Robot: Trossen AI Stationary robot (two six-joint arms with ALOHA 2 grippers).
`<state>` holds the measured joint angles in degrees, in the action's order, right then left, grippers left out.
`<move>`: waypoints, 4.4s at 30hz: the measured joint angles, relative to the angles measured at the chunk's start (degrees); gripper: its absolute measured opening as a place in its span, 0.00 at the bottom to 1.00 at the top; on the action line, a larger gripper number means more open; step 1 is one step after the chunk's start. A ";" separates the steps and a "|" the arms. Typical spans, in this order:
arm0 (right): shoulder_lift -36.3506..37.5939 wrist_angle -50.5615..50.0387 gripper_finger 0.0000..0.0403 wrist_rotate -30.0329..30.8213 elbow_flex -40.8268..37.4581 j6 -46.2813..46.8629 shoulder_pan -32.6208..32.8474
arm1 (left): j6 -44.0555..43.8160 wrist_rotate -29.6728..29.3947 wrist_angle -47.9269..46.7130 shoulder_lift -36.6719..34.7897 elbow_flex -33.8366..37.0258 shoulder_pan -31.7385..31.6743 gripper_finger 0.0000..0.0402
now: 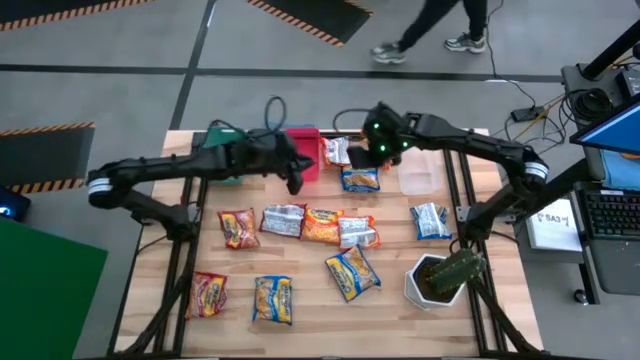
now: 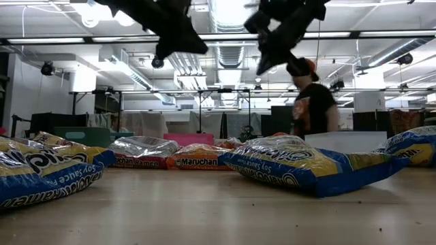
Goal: Sort Maruchan noodles
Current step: Put the orange noodle pack into the transparent bin
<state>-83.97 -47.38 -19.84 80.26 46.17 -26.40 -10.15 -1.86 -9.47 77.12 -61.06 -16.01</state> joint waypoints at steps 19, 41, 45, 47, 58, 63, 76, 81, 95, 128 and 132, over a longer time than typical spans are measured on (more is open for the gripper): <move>0.78 -13.77 0.02 7.03 -8.03 -9.78 0.38 | -3.00 6.00 0.46 13.80 0.02 8.62 0.10; -15.47 16.22 0.38 12.47 3.75 -26.81 -0.79 | -0.73 -10.16 -4.12 -12.06 0.00 8.71 0.10; -18.85 16.49 0.50 12.91 6.14 -37.90 -0.51 | -1.08 -13.39 -4.50 -16.99 0.00 8.70 0.10; -20.13 16.55 0.54 16.56 6.55 -41.88 -0.03 | -1.33 -14.11 -4.52 -19.19 0.00 8.68 0.10; -28.03 16.32 0.59 26.75 6.48 -47.93 0.16 | -0.41 -15.90 -4.60 -25.43 0.00 8.70 0.10; -31.66 16.84 0.57 31.90 6.74 -43.26 0.10 | -0.21 -17.32 -4.66 -25.00 0.00 8.68 0.10; -33.30 18.65 0.23 33.01 6.79 -38.20 -0.88 | 0.06 -20.39 -4.50 -24.56 0.00 8.68 0.10; -31.71 18.04 0.05 31.10 6.84 -38.50 -1.51 | 0.20 -20.85 -4.04 -24.56 0.00 8.63 0.10; -20.65 2.62 0.02 16.60 14.45 -34.38 -4.82 | 0.35 -21.71 -2.67 -24.54 0.00 8.66 0.10; -9.71 -42.55 0.02 1.33 32.74 -43.41 -23.27 | 2.60 -21.62 0.88 -24.45 0.00 8.68 0.10; -6.02 -42.63 0.02 1.68 24.89 -43.86 -23.31 | 2.62 -21.62 0.85 -24.45 0.00 8.68 0.10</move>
<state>-89.99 -90.01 -18.16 105.15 2.31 -49.71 -7.53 -23.49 -8.62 52.66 -61.06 -7.33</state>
